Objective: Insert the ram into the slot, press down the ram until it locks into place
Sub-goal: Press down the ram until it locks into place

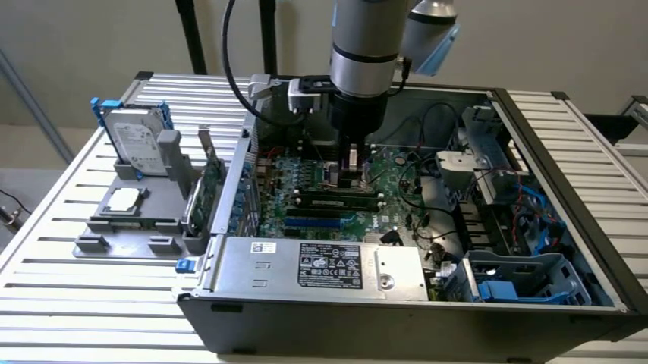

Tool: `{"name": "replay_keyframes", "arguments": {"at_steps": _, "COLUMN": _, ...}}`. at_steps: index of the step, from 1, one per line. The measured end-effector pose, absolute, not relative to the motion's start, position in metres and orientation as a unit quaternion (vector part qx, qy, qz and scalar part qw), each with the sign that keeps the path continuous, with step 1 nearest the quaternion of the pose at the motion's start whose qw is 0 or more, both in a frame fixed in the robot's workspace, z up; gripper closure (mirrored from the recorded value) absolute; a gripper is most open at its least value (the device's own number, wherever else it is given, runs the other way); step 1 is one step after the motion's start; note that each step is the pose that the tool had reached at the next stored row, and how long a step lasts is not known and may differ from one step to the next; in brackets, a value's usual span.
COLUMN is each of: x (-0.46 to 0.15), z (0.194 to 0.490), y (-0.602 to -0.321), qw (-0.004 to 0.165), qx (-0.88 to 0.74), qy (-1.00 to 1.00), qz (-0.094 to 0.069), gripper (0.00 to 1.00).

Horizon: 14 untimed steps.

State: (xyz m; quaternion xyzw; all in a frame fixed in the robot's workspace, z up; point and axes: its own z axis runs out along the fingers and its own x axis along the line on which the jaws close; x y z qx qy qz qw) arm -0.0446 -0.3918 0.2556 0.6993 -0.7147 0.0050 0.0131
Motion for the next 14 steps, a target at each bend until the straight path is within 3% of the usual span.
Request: {"name": "replay_keyframes", "arguments": {"at_steps": 14, "x": -0.0446, "z": 0.2556, "y": -0.3918, "qw": 0.013, "qx": 0.699, "qy": -0.715, "qz": 0.005, "gripper": 0.89}}
